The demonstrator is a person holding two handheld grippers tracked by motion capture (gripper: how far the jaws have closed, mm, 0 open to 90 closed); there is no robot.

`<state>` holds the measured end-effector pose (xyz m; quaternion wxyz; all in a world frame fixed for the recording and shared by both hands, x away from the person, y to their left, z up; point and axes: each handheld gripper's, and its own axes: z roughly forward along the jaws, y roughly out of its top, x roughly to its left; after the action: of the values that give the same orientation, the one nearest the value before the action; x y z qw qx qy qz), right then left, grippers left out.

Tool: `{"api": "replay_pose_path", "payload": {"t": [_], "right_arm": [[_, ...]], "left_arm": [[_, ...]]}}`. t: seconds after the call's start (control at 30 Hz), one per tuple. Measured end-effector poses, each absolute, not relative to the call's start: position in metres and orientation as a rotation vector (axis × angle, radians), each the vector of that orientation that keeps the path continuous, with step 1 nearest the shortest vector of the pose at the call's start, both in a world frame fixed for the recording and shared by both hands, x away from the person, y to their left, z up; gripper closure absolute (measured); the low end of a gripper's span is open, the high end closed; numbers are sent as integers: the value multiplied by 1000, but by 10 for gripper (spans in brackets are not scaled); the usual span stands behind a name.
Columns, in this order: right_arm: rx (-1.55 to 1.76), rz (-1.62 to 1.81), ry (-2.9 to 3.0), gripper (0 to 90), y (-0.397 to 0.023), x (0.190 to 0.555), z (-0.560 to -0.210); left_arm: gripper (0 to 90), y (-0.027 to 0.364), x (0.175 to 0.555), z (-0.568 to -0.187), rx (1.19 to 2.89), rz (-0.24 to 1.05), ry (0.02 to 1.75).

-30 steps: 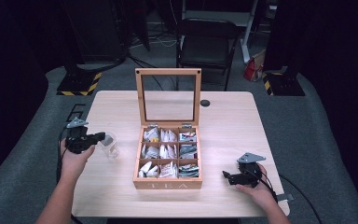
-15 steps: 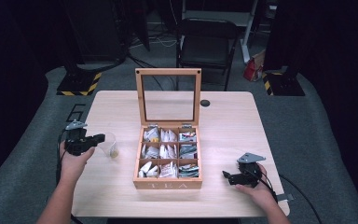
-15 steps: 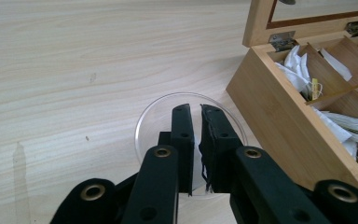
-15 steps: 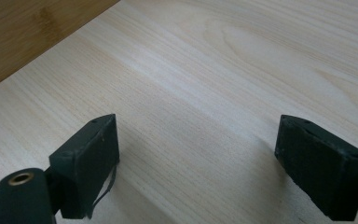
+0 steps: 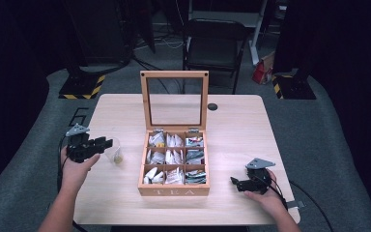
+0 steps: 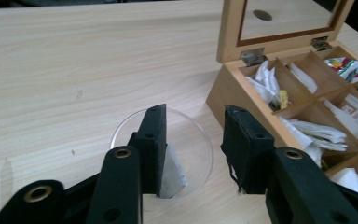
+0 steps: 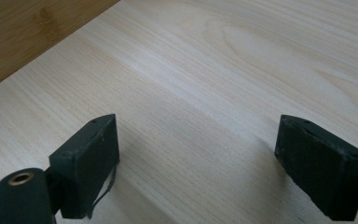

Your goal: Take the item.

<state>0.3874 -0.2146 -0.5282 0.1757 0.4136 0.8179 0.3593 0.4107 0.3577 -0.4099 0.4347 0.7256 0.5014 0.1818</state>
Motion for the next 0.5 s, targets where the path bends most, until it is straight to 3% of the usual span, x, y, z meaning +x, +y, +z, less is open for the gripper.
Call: {"api": "replay_pose_path", "payload": {"t": [0.5], "right_arm": [[1171, 1018, 2317, 128, -215, 387, -528]], "left_arm": [[525, 337, 392, -401, 1821, 435, 1148]]}}
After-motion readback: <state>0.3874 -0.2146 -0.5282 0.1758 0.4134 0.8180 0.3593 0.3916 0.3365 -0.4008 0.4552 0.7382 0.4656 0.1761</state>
